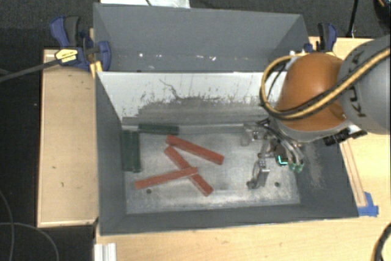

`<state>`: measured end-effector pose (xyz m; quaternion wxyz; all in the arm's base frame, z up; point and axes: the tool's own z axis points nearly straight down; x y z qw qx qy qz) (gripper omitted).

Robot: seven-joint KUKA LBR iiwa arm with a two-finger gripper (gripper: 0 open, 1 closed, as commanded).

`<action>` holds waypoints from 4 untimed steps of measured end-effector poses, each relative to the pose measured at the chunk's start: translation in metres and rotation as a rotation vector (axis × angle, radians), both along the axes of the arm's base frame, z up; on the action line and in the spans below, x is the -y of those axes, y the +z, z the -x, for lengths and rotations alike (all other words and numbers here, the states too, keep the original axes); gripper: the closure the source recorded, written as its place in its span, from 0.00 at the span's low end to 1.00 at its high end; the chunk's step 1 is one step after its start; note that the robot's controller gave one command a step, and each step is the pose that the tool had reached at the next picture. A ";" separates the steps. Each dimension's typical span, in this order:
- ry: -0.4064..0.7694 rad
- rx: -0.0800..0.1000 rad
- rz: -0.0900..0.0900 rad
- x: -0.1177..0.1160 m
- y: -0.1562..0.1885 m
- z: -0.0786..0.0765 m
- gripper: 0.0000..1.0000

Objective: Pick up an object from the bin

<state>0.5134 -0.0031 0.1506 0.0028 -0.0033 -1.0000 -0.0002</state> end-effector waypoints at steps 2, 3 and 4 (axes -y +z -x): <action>-0.056 0.011 -0.004 -0.074 -0.080 -0.067 0.00; -0.060 0.010 0.000 -0.069 -0.080 -0.067 1.00; -0.038 0.016 0.000 -0.061 0.033 -0.054 1.00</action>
Offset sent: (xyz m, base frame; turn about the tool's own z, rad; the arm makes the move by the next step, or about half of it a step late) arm 0.0520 0.0115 -0.0689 0.0396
